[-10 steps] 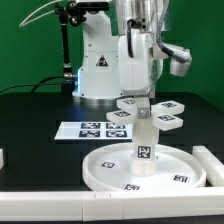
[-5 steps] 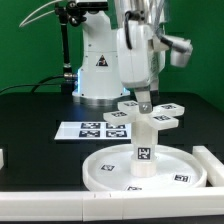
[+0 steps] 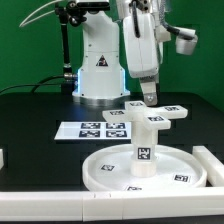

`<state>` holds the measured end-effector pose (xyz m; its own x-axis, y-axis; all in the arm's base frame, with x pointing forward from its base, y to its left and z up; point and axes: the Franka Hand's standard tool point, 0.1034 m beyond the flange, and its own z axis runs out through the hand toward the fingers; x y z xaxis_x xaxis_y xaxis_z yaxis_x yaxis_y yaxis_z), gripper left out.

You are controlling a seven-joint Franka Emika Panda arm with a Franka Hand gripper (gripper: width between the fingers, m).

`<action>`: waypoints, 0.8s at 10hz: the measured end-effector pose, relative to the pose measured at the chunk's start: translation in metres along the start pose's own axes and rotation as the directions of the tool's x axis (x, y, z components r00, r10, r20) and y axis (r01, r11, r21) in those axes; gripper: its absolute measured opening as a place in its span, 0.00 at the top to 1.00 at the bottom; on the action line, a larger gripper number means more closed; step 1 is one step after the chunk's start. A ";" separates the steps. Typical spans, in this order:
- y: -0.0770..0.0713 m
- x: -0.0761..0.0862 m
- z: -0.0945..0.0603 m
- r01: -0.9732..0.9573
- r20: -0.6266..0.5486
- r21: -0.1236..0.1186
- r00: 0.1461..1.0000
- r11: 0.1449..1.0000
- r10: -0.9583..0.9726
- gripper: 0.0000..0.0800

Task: Assemble round table

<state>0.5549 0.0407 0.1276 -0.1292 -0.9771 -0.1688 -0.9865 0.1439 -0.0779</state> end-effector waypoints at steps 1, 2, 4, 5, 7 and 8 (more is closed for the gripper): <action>0.001 -0.001 0.002 0.159 0.002 -0.007 0.987 0.987 -0.159 0.19; -0.001 -0.003 0.001 0.256 0.009 -0.014 0.967 0.967 -0.256 0.19; -0.002 -0.005 0.000 0.402 0.015 -0.023 0.916 0.915 -0.402 0.19; -0.002 -0.005 0.001 0.488 0.017 -0.023 0.873 0.872 -0.488 0.19; -0.001 -0.004 0.001 0.595 0.020 -0.021 0.804 0.803 -0.595 0.19; -0.001 -0.004 0.001 0.657 0.021 -0.020 0.754 0.754 -0.657 0.19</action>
Offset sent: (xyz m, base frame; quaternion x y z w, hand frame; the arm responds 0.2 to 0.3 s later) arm 0.0000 0.0000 0.0000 0.0000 0.0000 -0.1296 0.9916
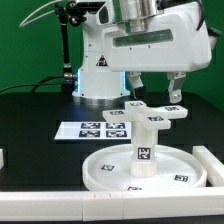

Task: Assemble round table

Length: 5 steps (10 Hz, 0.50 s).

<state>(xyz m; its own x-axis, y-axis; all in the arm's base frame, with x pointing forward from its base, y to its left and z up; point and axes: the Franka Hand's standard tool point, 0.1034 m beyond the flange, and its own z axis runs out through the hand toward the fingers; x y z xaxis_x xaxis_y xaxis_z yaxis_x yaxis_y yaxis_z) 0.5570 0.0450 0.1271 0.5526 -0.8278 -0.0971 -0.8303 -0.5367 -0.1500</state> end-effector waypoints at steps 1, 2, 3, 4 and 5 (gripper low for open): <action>0.001 0.000 0.000 0.132 -0.008 -0.014 0.991 0.991 -0.132 0.19; 0.001 0.000 0.000 0.279 -0.010 -0.026 0.960 0.960 -0.280 0.19; 0.000 -0.001 -0.001 0.381 -0.014 -0.030 0.924 0.924 -0.381 0.19; 0.003 0.000 -0.002 0.425 -0.015 -0.026 0.905 0.905 -0.426 0.19; 0.003 0.001 -0.001 0.500 -0.013 -0.032 0.865 0.865 -0.501 0.19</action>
Offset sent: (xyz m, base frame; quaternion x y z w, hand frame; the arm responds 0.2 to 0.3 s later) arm -0.0207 -0.0062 0.0061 0.0529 -0.0012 -0.0348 0.9980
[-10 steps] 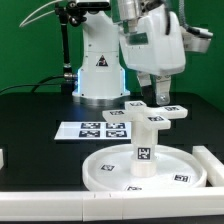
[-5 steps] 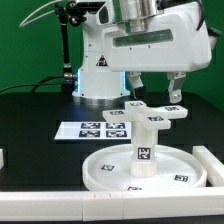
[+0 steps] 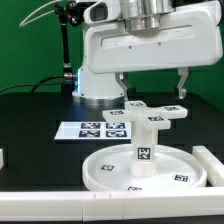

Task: Assemble round table

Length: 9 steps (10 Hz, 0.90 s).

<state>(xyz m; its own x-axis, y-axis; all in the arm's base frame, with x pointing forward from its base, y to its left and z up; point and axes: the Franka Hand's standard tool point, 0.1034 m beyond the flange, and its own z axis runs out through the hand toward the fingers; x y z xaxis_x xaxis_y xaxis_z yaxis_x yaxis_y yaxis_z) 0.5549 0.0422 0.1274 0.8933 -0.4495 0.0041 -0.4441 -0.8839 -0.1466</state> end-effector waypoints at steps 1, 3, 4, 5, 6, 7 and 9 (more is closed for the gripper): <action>0.000 0.000 0.000 0.071 0.000 0.000 0.998 0.998 -0.071 0.19; 0.001 0.000 0.000 0.198 0.001 -0.002 0.980 0.980 -0.198 0.19; 0.002 0.001 0.000 0.276 0.001 -0.002 0.961 0.961 -0.276 0.19; 0.003 0.004 0.000 0.443 -0.009 -0.024 0.896 0.896 -0.443 0.19; 0.003 0.006 -0.001 0.553 -0.004 -0.042 0.833 0.832 -0.554 0.19; 0.002 0.007 0.001 0.660 0.015 -0.043 0.751 0.750 -0.660 0.19; 0.003 0.007 0.003 0.778 0.036 -0.057 0.629 0.626 -0.777 0.19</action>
Offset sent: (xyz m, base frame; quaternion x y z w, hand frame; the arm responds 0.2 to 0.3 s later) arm 0.0000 0.0000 0.0000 0.0000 0.0000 -0.1938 0.9810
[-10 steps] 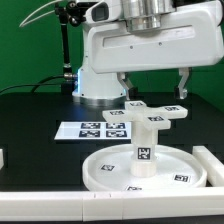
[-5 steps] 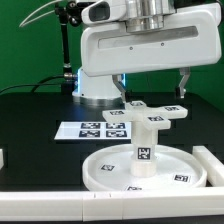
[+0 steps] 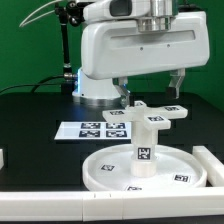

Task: Assemble round table

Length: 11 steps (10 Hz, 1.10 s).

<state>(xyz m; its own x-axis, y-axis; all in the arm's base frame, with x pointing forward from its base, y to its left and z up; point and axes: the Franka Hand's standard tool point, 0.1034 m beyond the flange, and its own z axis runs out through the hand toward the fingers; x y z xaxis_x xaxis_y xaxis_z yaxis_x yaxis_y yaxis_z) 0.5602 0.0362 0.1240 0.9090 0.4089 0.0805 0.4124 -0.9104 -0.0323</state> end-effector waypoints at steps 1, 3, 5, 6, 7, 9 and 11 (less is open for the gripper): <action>0.002 0.000 0.000 0.062 0.000 -0.004 0.998 0.998 -0.062 0.19; 0.004 -0.001 0.000 0.169 0.004 -0.008 0.986 0.986 -0.169 0.19; 0.005 -0.002 0.000 0.338 0.014 -0.015 0.941 0.941 -0.338 0.19; 0.003 -0.001 0.000 0.375 0.020 -0.017 0.927 0.927 -0.375 0.19; 0.002 -0.001 0.001 0.398 0.021 -0.016 0.917 0.917 -0.398 0.19; 0.000 -0.004 0.004 0.391 0.025 -0.013 0.920 0.920 -0.391 0.19; 0.003 -0.007 0.009 0.388 0.033 -0.009 0.921 0.921 -0.388 0.19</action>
Offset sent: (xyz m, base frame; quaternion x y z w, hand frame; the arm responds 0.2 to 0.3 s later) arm 0.0000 0.0000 0.0000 0.0000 0.0000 -0.1938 0.9810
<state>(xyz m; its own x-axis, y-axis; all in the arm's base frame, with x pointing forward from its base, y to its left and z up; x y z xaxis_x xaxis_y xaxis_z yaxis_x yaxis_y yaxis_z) 0.5554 0.0308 0.1143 0.6793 0.7319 0.0535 0.7326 -0.6806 0.0100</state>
